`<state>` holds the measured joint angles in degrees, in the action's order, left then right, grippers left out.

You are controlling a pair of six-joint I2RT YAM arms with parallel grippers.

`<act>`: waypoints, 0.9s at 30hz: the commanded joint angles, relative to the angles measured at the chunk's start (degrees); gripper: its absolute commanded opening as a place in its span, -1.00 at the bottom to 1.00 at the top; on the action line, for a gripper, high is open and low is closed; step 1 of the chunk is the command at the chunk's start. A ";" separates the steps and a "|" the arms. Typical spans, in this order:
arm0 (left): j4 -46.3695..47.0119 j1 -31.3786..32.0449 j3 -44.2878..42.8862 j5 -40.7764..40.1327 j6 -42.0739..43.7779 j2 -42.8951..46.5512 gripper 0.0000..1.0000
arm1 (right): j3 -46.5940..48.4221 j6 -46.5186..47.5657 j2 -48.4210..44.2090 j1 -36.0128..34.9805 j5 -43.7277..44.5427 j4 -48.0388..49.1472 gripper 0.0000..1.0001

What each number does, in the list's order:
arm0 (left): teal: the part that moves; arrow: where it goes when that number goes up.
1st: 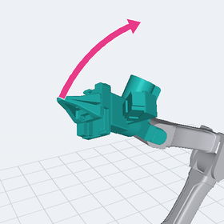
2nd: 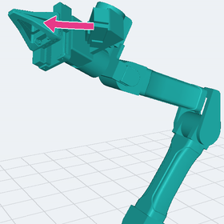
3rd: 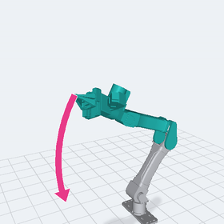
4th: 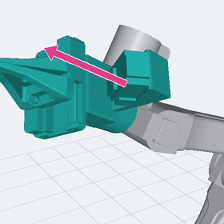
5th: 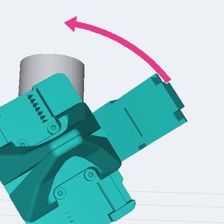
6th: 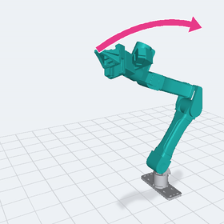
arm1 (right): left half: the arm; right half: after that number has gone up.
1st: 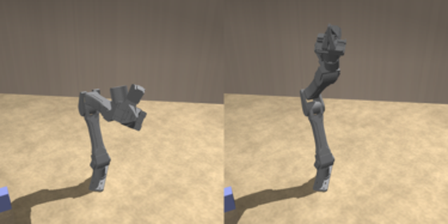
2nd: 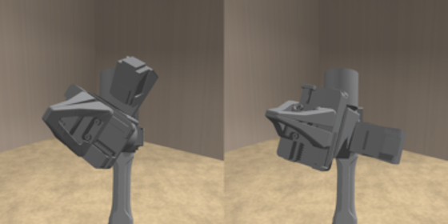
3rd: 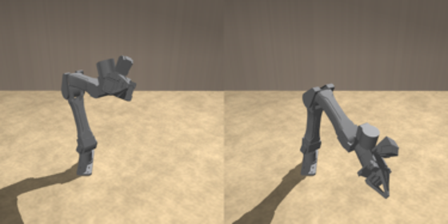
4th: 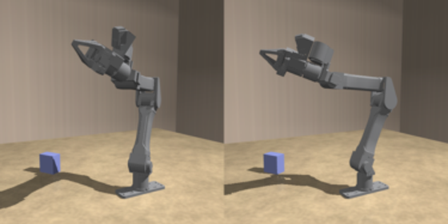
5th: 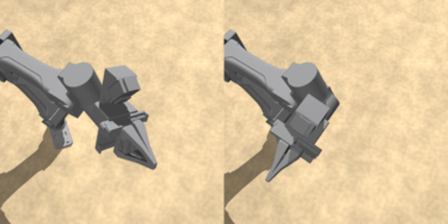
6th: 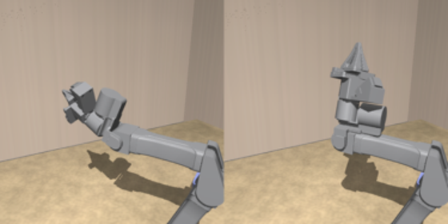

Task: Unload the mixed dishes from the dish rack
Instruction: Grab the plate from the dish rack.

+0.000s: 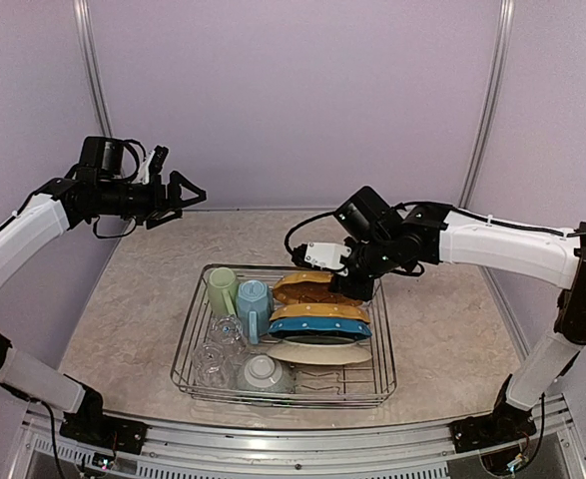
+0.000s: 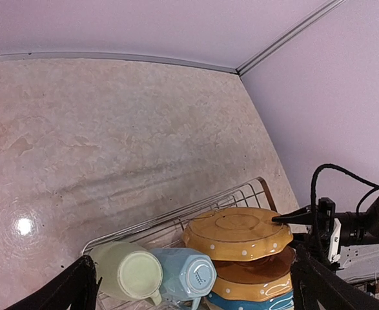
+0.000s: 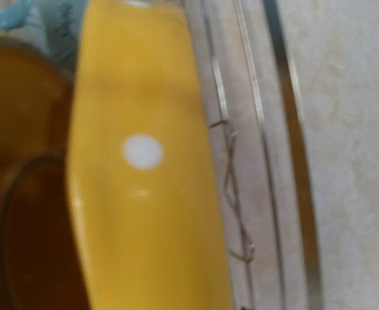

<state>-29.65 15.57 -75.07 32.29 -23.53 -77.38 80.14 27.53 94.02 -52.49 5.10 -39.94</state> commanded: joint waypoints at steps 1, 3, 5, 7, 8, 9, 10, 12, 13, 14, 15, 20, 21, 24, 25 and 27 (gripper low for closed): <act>-1.02 0.35 -1.22 -1.00 0.77 -0.31 0.98 | -0.95 1.36 1.08 -1.47 5.58 3.17 -0.44; -1.02 0.36 -1.22 -1.00 0.85 -0.40 0.98 | -1.27 1.68 1.30 -2.25 7.35 3.62 -0.45; -1.02 0.35 -1.22 -1.10 0.84 -0.40 0.98 | -1.88 1.97 1.29 -2.79 8.88 4.16 -0.42; -1.02 0.42 -1.17 -1.10 0.85 -0.31 0.98 | -2.29 2.09 1.61 -3.10 9.20 4.54 -0.31; -1.02 0.39 -1.14 -1.14 0.85 -0.31 0.98 | -2.27 2.07 1.87 -3.20 9.03 4.65 -0.30; -1.02 0.39 -1.20 -1.15 0.85 -0.38 0.98 | -2.23 2.15 2.13 -3.27 9.00 4.76 -0.30; -1.02 0.36 -1.15 -1.18 0.85 -0.36 0.98 | -2.30 2.24 2.40 -3.38 9.00 5.05 -0.29; -1.07 0.40 -1.09 -1.27 0.81 -0.33 0.98 | -2.34 2.49 2.93 -3.49 9.16 5.62 -0.29; -1.10 0.39 -1.13 -1.33 0.88 -0.35 0.98 | -2.21 2.59 3.07 -3.54 9.56 5.92 -0.29; -1.11 0.35 -1.13 -1.43 0.94 -0.32 0.98 | -2.11 2.61 3.26 -3.68 10.21 6.08 -0.32; -1.11 0.38 -1.13 -1.59 0.94 -0.31 0.98 | -1.94 2.65 3.37 -3.82 10.76 6.09 -0.36; -1.11 0.35 -1.13 -1.77 0.94 -0.32 0.98 | -2.60 3.72 3.37 -5.50 15.61 7.27 -0.63; -1.15 0.34 -1.13 -1.74 0.93 -0.31 0.98 | -2.74 3.82 3.24 -5.74 16.35 7.33 -0.68; -1.20 0.40 -1.16 -1.77 0.94 -0.35 0.98 | -2.53 4.02 2.97 -6.17 17.25 7.17 -0.81; -1.20 0.40 -1.14 -1.72 0.92 -0.32 0.98 | -2.43 4.07 2.76 -6.25 17.25 7.04 -0.84; -1.20 0.42 -1.13 -1.84 0.92 -0.35 0.98 | -2.21 4.09 2.30 -6.34 17.27 6.82 -0.91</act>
<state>-29.74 15.57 -75.07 31.03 -23.51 -77.38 78.02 31.75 96.99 -57.58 20.71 -33.58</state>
